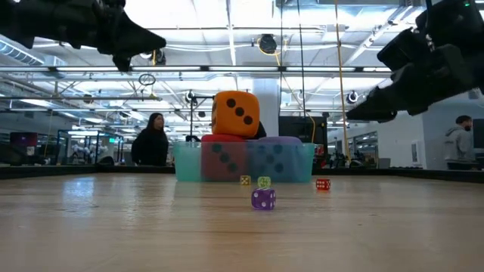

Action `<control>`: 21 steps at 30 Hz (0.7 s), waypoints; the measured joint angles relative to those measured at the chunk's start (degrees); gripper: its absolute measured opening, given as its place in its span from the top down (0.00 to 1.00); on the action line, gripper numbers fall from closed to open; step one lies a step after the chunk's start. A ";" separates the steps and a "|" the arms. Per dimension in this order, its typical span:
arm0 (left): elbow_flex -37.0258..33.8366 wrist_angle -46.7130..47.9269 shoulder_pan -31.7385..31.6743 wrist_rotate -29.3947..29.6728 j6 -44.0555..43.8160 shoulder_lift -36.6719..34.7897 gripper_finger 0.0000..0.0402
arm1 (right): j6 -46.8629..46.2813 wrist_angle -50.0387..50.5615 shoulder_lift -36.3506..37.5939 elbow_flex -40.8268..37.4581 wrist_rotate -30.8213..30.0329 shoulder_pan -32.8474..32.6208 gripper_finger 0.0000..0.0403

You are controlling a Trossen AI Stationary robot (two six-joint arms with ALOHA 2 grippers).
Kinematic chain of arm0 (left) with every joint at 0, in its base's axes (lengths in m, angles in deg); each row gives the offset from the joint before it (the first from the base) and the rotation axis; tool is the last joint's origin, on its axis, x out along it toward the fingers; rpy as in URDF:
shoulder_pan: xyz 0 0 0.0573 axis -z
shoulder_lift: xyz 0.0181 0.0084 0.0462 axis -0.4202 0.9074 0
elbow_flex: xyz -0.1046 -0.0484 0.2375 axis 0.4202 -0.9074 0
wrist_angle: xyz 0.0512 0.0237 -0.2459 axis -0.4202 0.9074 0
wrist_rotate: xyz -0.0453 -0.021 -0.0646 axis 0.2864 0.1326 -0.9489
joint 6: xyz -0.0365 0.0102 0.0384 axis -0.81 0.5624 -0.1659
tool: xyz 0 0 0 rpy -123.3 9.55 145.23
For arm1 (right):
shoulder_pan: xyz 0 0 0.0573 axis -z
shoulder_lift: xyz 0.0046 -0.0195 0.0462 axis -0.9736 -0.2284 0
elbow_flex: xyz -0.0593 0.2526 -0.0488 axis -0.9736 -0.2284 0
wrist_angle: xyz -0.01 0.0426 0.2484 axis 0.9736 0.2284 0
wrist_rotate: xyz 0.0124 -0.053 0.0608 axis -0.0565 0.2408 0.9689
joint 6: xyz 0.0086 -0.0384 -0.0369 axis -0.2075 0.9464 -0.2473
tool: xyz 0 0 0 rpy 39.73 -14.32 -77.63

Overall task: Pick & Place Dice
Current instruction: Put the small red dice into the blue bin

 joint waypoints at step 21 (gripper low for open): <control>0.00 11.18 -2.45 -12.04 7.70 -3.37 0.96 | -0.24 -16.49 -33.08 10.34 -20.22 -14.39 0.38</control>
